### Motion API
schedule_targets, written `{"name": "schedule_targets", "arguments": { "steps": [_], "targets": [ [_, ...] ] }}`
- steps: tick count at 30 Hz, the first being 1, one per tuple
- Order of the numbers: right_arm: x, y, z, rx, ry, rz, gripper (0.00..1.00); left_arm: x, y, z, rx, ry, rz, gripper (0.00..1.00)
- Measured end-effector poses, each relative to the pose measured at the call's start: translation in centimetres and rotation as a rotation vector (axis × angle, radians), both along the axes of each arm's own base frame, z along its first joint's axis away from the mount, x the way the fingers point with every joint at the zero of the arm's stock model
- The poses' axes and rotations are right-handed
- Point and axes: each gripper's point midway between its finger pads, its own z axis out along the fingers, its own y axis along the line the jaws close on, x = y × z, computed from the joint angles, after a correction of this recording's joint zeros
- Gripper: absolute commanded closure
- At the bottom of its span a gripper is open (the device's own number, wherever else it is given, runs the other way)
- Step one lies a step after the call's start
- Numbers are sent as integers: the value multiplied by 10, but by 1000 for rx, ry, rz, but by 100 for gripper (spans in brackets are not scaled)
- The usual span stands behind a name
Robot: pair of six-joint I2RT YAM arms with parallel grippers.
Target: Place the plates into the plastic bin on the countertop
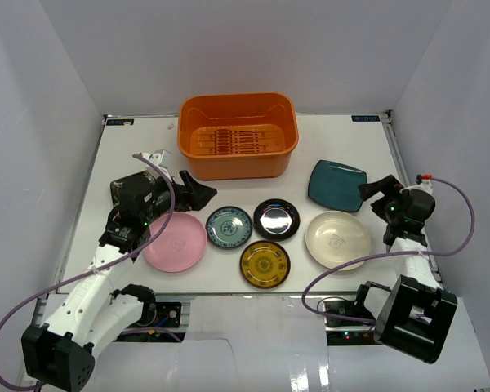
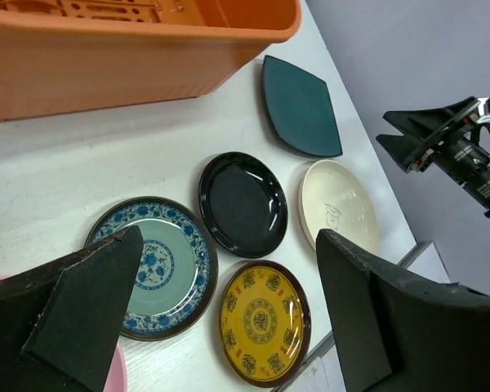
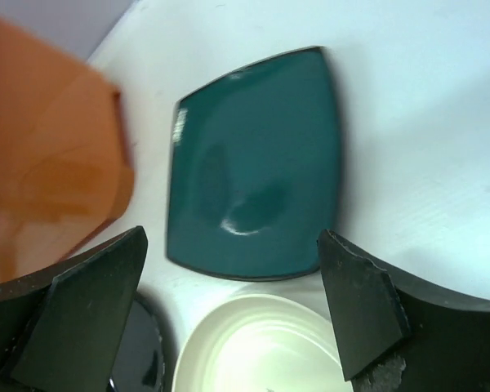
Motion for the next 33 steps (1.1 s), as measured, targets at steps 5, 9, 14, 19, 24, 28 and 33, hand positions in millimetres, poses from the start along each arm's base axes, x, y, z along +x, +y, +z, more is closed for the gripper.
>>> {"name": "schedule_targets", "arguments": {
  "steps": [5, 9, 14, 19, 24, 28, 33],
  "targets": [
    [-16, -50, -26, 67, 52, -205, 10, -11, -6, 14, 23, -79, -61, 2],
    [-19, -76, -46, 110, 97, -300, 11, -23, -15, 18, 41, -113, -114, 2],
    [-14, -71, -80, 194, 177, -270, 13, -35, -20, 24, 57, -155, -145, 2],
    [6, -54, -93, 289, 161, -155, 14, -36, -20, 25, 70, -171, -141, 2],
    [35, -21, -93, 333, 117, -3, 23, -34, -18, 20, 86, -156, -131, 2],
    [48, 4, -95, 390, 92, 66, 32, -29, -16, 15, 100, -140, -105, 2],
    [50, 16, -109, 478, 115, 56, 78, -17, -9, 4, 123, -106, -41, 2]
  ]
}}
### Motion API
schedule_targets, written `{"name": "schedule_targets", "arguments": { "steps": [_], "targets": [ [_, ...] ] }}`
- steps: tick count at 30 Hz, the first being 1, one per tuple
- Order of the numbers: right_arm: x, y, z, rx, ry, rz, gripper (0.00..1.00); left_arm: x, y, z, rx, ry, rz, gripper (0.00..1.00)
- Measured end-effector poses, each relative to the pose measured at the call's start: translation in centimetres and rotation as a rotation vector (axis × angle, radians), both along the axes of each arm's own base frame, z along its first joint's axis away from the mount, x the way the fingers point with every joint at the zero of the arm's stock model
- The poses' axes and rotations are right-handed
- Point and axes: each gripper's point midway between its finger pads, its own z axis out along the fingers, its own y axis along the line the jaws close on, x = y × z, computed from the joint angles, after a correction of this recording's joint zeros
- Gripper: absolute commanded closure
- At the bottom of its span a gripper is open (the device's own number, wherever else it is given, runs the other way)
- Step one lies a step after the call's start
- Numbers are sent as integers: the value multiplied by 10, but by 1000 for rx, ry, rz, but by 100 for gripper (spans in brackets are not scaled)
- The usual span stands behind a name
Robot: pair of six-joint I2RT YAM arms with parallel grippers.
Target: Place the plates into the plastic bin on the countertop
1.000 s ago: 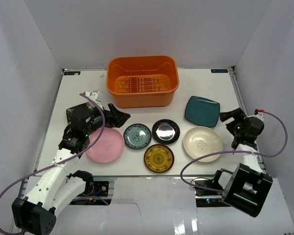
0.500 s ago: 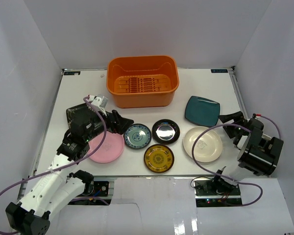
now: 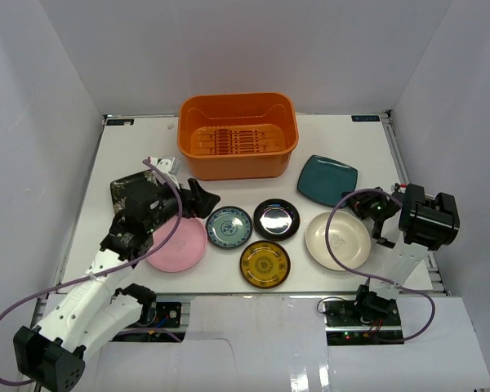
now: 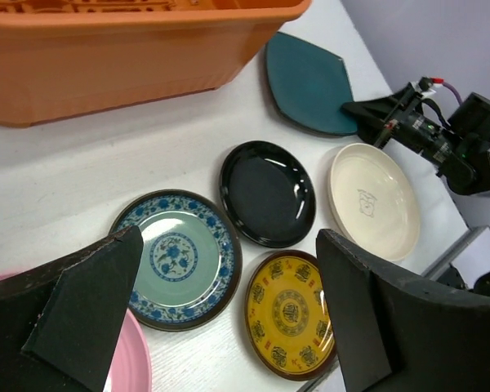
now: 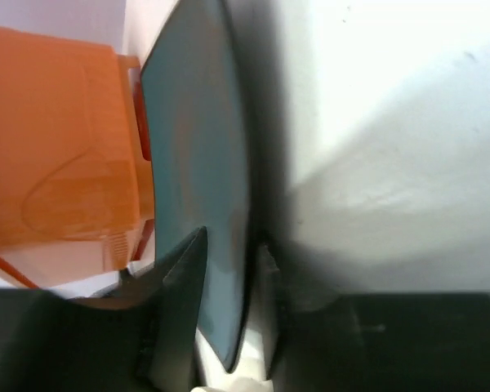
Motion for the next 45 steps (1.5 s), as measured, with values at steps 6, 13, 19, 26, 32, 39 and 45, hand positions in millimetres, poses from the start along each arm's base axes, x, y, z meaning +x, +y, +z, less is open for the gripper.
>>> {"name": "schedule_targets", "arguments": {
  "steps": [6, 13, 19, 26, 32, 39, 45],
  "targets": [
    [1, 3, -3, 114, 7, -29, 92, 15, 5, -33, 44, 122, 85, 2],
    [3, 9, 16, 191, 11, -58, 92, 44, 13, -48, 42, 241, 220, 3],
    [17, 22, 113, 136, -224, 7, 92, 89, 75, -55, -93, 327, 441, 7],
    [24, 42, 226, -24, -483, 109, 92, 103, 172, -68, -166, 387, 746, 7],
    [55, 124, 282, -133, -538, 307, 92, 87, 251, -77, -107, 390, 1014, 7],
    [104, 232, 288, -186, -516, 469, 92, 62, 323, -111, 25, 472, 1277, 7],
    [144, 279, 222, -239, -351, 483, 92, 51, 340, -163, 110, 637, 1272, 7]
  ]
}}
